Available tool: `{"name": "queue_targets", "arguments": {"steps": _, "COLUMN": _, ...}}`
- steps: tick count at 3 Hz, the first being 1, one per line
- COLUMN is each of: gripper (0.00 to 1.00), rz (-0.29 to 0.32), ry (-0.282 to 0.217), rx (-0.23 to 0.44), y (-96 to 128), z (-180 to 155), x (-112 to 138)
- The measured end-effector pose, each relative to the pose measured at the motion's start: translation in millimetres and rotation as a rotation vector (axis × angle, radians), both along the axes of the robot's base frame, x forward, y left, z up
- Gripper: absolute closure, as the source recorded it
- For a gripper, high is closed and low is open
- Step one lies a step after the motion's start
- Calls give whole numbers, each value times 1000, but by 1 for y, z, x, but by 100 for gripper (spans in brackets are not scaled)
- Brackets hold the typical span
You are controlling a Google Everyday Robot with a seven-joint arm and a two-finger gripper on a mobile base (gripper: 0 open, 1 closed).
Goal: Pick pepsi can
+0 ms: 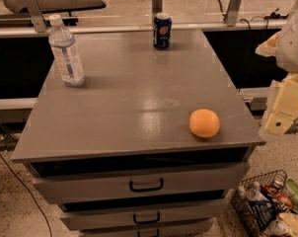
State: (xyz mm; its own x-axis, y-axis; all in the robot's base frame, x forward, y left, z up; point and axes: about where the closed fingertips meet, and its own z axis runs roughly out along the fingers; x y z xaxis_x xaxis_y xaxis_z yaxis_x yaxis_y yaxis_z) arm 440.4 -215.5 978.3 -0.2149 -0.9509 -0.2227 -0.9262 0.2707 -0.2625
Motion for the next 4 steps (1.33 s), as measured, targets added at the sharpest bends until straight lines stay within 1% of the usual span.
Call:
{"name": "queue_targets", "arguments": {"steps": 1, "gripper": 0, "rz": 6, "ry": -59, "rx": 77, "y": 7, "z": 4, "x": 34}}
{"name": "queue_targets", "arguments": {"steps": 2, "gripper": 0, "rz": -7, "ry": -118, "rx": 156, "y": 19, "z": 9, "x": 87}}
{"name": "queue_targets", "arguments": {"steps": 3, "gripper": 0, "rz": -51, "ry": -200, "rx": 252, "y": 40, "z": 16, "x": 151}}
{"name": "queue_targets", "arguments": {"steps": 4, "gripper": 0, "rz": -53, "ry": -202, "rx": 257, "y": 41, "z": 15, "x": 152}}
